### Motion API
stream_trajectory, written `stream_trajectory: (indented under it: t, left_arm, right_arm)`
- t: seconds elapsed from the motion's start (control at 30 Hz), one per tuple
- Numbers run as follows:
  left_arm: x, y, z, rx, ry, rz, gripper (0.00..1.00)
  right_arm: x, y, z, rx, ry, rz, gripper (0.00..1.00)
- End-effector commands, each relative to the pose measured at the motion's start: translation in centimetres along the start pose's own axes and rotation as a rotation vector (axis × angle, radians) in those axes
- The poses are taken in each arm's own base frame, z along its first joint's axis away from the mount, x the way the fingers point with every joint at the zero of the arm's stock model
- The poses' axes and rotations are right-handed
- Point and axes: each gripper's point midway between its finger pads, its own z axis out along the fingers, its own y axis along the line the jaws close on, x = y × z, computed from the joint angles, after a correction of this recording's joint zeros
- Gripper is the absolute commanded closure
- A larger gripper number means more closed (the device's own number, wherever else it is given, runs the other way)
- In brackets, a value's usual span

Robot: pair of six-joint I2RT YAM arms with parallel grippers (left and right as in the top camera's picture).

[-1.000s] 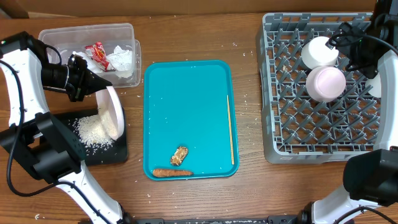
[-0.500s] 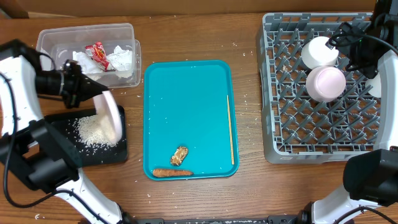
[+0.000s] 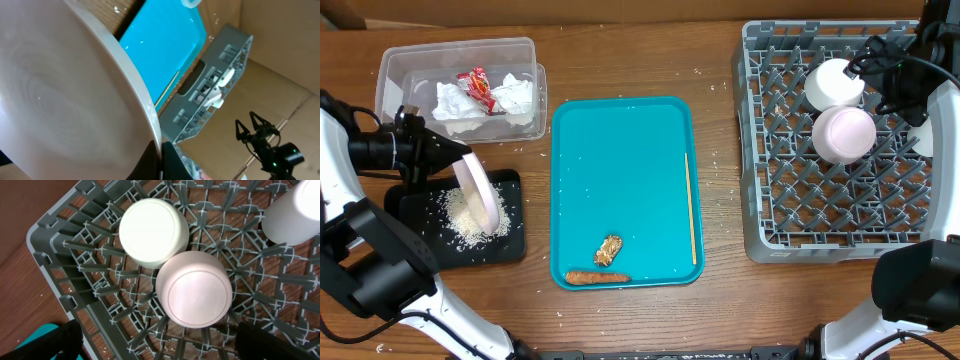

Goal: Sort waste into correct bins and load items into the dishwasher
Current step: 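Keep tilting and shaking the white plate over the black tray, left gripper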

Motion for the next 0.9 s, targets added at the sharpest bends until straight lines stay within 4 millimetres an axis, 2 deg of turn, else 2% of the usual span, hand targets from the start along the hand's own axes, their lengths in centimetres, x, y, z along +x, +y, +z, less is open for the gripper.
stream_trajectory:
  t: [0.0, 0.43, 0.6, 0.87]
  left_arm:
    - [0.5, -1.4, -0.8, 0.058, -0.023, 0.052, 0.96]
    - [-0.1, -0.6, -2.4, 0.084, -0.062, 0.001, 0.96]
    - [-0.1, -1.6, -2.5, 0.144, -0.061, -0.003, 0.96]
    - [-0.4, -1.7, -3.3, 0.184, -0.078, -0.037, 0.96]
  right_arm:
    - [-0.5, 0.3, -1.2, -0.018, -0.031, 0.004, 0.0]
    - [-0.5, 0.3, -1.2, -0.018, -0.031, 0.004, 0.0]
    - [-0.5, 0.3, -1.2, -0.018, -0.031, 0.004, 0.0]
    - [-0.5, 0.3, -1.2, -0.018, -0.031, 0.004, 0.0]
